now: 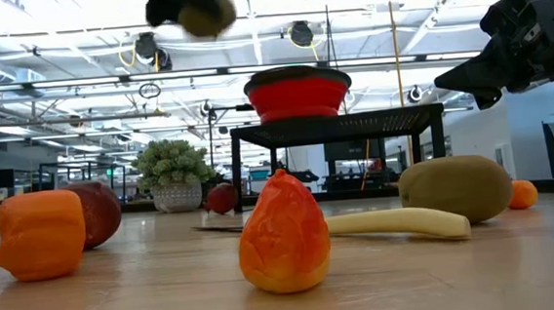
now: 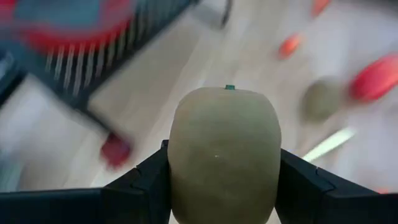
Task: Pick & Place Fruit
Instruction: Put the brown kiwi into the red strainer bowl on the shelf
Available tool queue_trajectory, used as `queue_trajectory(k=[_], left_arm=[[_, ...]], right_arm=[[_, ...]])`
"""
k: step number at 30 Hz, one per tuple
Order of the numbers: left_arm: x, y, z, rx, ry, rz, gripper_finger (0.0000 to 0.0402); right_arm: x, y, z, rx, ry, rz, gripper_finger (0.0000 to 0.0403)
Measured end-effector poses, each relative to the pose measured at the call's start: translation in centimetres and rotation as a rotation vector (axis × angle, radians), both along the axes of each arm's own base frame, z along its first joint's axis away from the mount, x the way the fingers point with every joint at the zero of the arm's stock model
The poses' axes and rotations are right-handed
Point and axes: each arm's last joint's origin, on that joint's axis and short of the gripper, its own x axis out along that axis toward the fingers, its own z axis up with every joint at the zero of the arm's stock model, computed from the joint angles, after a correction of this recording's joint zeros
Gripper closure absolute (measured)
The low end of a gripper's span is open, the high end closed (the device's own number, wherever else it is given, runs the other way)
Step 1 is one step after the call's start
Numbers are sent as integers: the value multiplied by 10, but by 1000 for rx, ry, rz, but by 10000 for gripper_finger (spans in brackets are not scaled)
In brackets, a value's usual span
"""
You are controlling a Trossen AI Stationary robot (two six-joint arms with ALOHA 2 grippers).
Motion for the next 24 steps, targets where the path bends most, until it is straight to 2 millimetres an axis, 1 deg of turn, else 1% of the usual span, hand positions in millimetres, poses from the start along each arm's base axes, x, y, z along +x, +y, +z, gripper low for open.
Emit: queue_trajectory(k=[3,8,17,24], left_arm=[[-1,-5,21,30,-171,-65,189],[4,-13,49,66,-431,-209,188],[10,-25,84,108,-817,-499,188],[4,-29,110,180,-1117,-693,188]], right_arm=[[0,0,0,-2,0,0,403],[0,0,0,-2,0,-1,403],[0,0,0,-2,0,-1,403],[0,0,0,-2,0,-1,403]])
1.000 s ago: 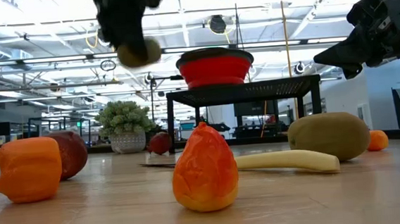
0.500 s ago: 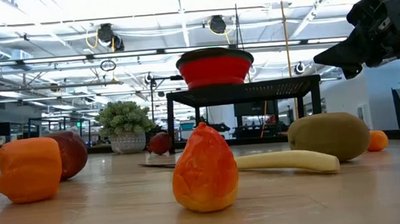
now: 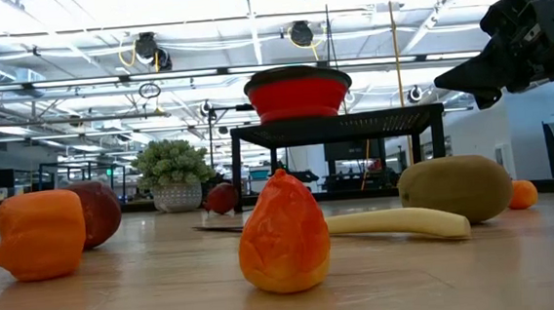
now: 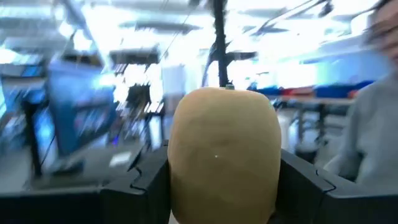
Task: Pick & Place Fruit
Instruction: Put the brown kiwi into the red strainer bowl on the shelf
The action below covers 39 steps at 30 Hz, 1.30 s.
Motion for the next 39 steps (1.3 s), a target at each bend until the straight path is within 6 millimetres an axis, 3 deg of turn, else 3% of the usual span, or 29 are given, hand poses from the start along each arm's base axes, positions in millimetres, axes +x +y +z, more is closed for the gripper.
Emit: queue_trajectory(k=[5,13,23,31,35,39], left_arm=[[-5,-3,9,38,-115,-105,188],[-5,-3,9,-1,-96,-117,188],[-1,9,10,-463,21,146,188],[-1,15,9,-768,32,258,188],[-1,16,9,-848,34,261,188],[0,16,7,-806,56,284,188]], right_arm=[[0,0,0,0,0,0,403],[0,0,0,0,0,0,403],[0,0,0,0,0,0,403],[0,0,0,0,0,0,403],[0,0,0,0,0,0,403],[0,0,0,0,0,0,403]])
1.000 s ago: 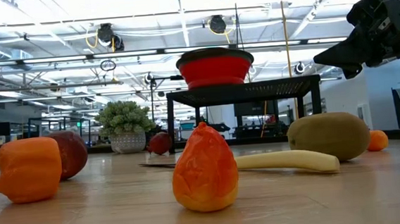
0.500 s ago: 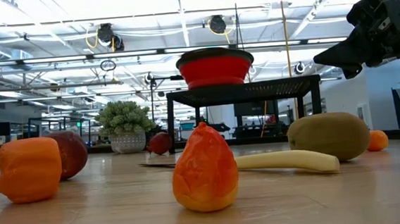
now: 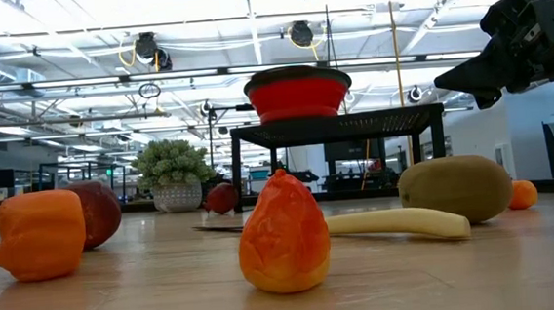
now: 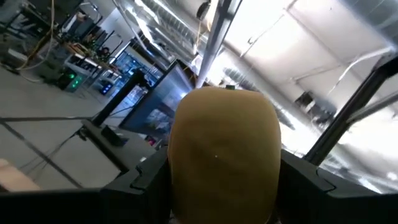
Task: Pick & Place Fruit
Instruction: Put the brown kiwi into the red strainer bowl on the shelf
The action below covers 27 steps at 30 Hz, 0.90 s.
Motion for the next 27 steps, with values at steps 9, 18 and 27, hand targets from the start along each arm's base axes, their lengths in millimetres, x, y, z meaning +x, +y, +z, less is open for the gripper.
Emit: queue_trajectory(k=[9,18,27], left_arm=[[8,6,-27,160,306,47,188],[9,33,-47,263,537,134,188],[8,68,-48,336,578,255,188]], right_arm=[[0,0,0,0,0,0,403],[0,0,0,7,-1,-1,403],[0,0,0,7,-1,-1,403]])
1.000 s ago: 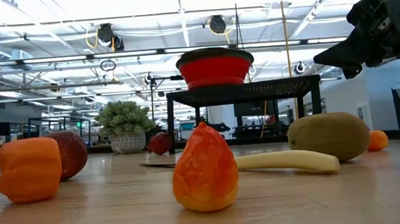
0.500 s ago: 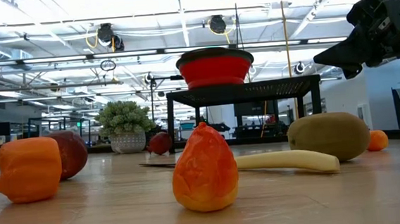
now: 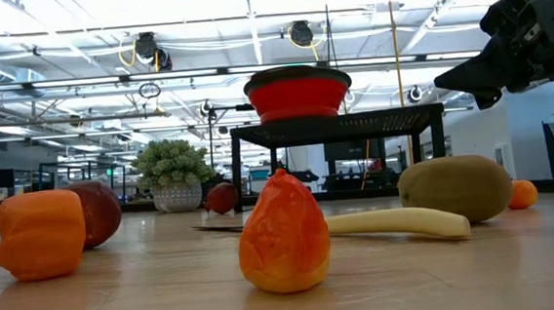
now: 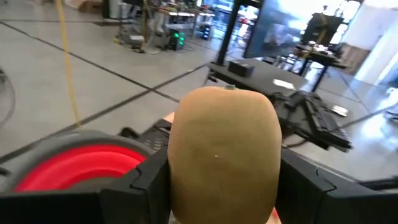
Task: Pick & Place Fruit
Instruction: Put the brown kiwi into the red strainer bowl on the shelf
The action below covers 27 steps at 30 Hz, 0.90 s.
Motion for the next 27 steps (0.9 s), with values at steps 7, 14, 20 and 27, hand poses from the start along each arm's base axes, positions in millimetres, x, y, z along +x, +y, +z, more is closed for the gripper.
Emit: queue_trajectory(k=[7,14,20,27], left_arm=[[-2,22,0,28,9,14,188],[-4,34,0,38,13,10,188],[6,40,3,45,82,19,188],[42,54,14,105,294,6,188]], right_arm=[[0,0,0,0,0,0,403],[0,0,0,0,0,0,403],[0,0,0,0,0,0,403],[0,0,0,0,0,0,403]])
